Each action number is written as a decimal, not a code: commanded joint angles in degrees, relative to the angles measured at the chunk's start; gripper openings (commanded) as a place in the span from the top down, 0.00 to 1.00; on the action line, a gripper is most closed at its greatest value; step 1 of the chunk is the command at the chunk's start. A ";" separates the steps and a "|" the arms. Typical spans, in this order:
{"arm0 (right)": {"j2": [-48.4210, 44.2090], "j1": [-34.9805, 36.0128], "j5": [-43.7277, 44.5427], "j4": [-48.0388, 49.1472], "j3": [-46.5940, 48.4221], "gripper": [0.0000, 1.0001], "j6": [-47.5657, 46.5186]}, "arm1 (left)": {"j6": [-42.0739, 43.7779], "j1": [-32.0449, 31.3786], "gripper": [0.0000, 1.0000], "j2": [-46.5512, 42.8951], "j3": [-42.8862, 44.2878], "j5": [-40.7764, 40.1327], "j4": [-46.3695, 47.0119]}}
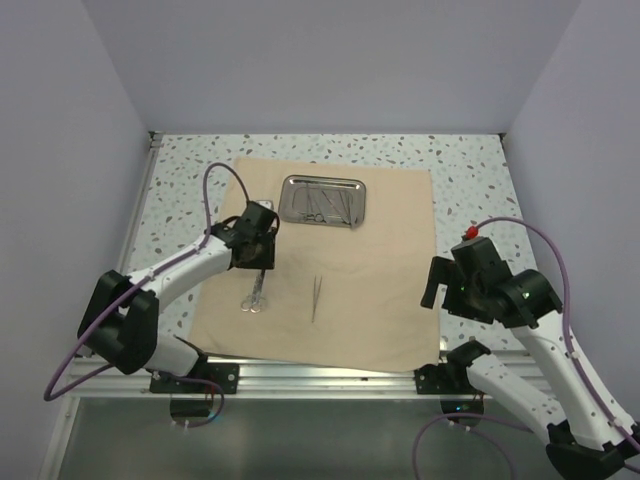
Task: Open and lay out the surgical kit
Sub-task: Place the medical item in the surgical kit, then pick up the medical item from the container.
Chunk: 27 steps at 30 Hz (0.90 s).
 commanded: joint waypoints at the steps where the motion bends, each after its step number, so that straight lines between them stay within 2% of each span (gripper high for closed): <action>1: -0.72 -0.20 3.28 -2.99 0.80 0.02 3.38 | -1.57 -0.52 0.52 -2.04 0.28 -0.28 3.33; 2: -0.81 -0.29 3.46 -2.99 0.80 0.02 4.17 | -1.31 -0.52 0.32 -1.60 1.07 -0.55 3.25; 4: -1.07 -0.29 4.07 -3.25 1.06 0.02 4.96 | -0.08 -0.52 0.27 -0.03 4.58 -1.51 2.98; 9: -0.55 -0.29 5.13 -3.25 1.33 0.02 6.55 | 3.87 -0.44 0.27 8.84 18.90 -3.19 3.24; 14: 2.00 -0.29 6.89 -3.34 3.08 0.02 5.76 | 7.03 -0.09 0.31 25.89 34.54 -3.63 3.24; 17: 3.84 -0.29 7.68 -2.99 4.57 0.02 5.32 | 7.57 0.79 0.33 35.97 48.74 -3.36 2.37; 20: 6.21 -0.20 9.08 -2.81 6.16 0.02 4.88 | 7.57 1.93 0.35 45.55 57.82 -3.28 -0.18; 23: 8.59 -0.29 10.14 -2.55 7.48 0.02 4.71 | 7.57 2.64 0.36 54.54 72.22 -3.89 -3.96; 27: 11.14 -0.29 10.76 -1.50 7.83 0.02 4.44 | 7.75 3.08 0.37 61.06 78.77 -3.45 -4.75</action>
